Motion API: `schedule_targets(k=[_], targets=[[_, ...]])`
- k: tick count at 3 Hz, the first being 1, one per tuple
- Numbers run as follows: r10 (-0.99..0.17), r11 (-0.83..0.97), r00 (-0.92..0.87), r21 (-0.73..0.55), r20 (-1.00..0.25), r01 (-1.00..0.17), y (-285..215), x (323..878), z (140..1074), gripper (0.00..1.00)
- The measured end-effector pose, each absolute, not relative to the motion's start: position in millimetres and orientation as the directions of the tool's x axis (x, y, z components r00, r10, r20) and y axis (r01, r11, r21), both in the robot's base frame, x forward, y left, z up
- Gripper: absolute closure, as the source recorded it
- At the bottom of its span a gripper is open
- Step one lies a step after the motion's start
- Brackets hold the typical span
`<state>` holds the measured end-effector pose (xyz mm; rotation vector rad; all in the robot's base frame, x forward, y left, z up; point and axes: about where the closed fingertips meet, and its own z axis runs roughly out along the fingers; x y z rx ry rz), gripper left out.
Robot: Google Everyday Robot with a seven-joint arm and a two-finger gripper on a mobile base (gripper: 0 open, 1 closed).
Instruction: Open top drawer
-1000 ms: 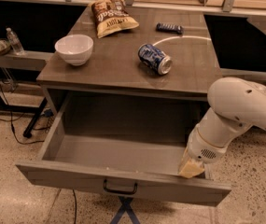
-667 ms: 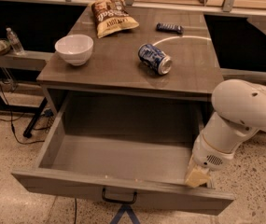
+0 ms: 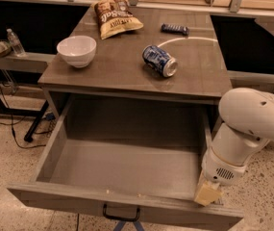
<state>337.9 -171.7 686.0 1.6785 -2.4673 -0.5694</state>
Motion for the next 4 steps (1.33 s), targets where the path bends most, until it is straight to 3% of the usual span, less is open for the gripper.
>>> schedule_targets(k=[1,3,4], targets=[[-0.909,0.323,-0.388,0.331,-0.153,-0.887,-169,342,693,1.0],[-0.846,0.378,-0.366,0.046,-0.387,-0.925,-182,414,745,1.0],[-0.808,0.451,-0.341,-0.131,-0.481,-0.883,-220,452,786,1.0]])
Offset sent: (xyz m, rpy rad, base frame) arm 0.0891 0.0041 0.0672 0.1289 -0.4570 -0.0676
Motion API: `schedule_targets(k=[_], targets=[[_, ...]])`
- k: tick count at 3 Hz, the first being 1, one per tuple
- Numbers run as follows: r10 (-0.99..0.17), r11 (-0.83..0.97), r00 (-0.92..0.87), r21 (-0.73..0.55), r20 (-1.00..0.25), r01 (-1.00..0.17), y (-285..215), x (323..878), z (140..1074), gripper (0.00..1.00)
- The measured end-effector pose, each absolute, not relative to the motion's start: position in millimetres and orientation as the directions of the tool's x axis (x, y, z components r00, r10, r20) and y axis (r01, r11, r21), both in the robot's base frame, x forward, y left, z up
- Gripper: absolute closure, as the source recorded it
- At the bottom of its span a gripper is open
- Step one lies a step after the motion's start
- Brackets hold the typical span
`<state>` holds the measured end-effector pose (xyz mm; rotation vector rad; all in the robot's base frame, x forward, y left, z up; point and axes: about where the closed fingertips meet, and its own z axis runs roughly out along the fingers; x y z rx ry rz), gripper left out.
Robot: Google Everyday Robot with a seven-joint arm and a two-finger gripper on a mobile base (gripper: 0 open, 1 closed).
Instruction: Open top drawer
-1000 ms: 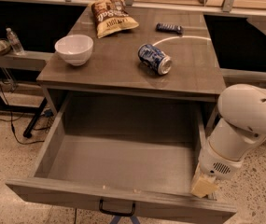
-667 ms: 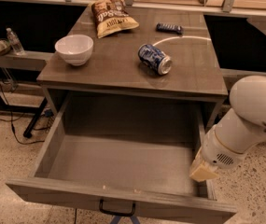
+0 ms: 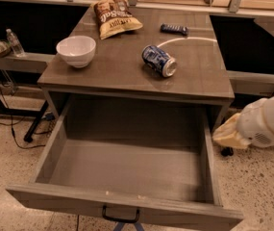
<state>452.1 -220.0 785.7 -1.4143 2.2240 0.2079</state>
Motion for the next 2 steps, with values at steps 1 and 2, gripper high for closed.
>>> schedule_targets(k=[1,2], targets=[[-0.809,0.49,-0.296,-0.304,-0.508,-0.817,-258.5,482.4,835.2,1.0],[-0.81,0.493,-0.285,-0.333,-0.513,-0.804,-262.7,488.5,845.1,1.0]])
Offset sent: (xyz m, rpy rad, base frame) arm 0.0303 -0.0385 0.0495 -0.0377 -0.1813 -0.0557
